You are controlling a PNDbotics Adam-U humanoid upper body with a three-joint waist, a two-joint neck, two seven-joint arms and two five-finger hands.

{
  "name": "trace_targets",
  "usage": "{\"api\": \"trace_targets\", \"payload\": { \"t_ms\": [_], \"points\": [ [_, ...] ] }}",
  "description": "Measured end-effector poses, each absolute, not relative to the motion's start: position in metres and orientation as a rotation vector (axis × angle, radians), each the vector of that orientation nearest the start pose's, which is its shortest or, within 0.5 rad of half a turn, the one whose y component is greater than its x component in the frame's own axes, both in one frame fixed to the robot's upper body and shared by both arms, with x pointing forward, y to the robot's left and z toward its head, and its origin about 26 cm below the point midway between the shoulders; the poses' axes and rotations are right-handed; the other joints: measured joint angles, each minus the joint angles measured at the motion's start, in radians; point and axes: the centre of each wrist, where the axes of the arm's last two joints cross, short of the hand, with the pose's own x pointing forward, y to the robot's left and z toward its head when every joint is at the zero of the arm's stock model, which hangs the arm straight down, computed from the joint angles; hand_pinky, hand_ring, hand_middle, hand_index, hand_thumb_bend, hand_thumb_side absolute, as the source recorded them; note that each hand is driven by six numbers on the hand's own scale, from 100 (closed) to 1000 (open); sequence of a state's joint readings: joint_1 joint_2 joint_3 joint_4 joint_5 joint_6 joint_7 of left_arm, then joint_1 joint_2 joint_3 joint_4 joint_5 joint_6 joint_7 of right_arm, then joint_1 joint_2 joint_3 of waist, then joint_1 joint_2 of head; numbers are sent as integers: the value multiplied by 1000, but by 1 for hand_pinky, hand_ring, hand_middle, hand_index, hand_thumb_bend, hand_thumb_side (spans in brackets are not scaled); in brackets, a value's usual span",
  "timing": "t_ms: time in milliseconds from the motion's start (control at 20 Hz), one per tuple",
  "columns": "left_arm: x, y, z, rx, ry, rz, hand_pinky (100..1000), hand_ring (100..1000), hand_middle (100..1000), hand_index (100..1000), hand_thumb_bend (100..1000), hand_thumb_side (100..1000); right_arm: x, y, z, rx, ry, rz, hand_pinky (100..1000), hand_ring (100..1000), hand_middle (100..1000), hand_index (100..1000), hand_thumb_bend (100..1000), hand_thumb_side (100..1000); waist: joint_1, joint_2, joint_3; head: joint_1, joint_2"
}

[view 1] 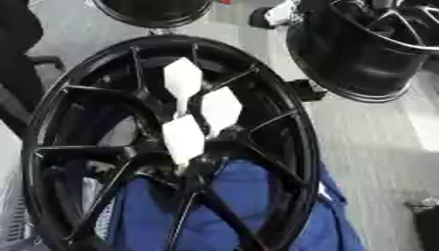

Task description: Pull the pin out of the wheel hub.

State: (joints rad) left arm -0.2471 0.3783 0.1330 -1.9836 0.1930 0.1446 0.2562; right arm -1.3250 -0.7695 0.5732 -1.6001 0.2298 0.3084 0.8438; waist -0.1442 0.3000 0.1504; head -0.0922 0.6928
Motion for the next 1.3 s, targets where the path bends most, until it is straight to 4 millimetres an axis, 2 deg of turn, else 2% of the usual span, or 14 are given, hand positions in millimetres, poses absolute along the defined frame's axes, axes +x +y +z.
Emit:
{"api": "trace_targets", "payload": {
  "t_ms": [350, 850, 1300],
  "points": [
    [294, 306, 199, 286, -2111, 76, 845, 758, 572, 726, 100, 672, 350, -157, 414, -598, -1469, 1890, 893, 804, 735, 803, 339, 293, 0, 0, 5, -2, 0],
    [295, 305, 201, 274, -2116, 66, 846, 758, 572, 726, 100, 674, 341, -156, 391, -448, -1400, 1977, 877, 805, 736, 810, 350, 306, -5, 1, 24, -36, -1],
    [296, 303, 203, 263, -2118, 57, 846, 758, 572, 726, 100, 675, 329, -149, 375, -404, -1367, 2004, 872, 809, 741, 812, 388, 310, -5, 4, 33, -48, -1]
  ]
}}
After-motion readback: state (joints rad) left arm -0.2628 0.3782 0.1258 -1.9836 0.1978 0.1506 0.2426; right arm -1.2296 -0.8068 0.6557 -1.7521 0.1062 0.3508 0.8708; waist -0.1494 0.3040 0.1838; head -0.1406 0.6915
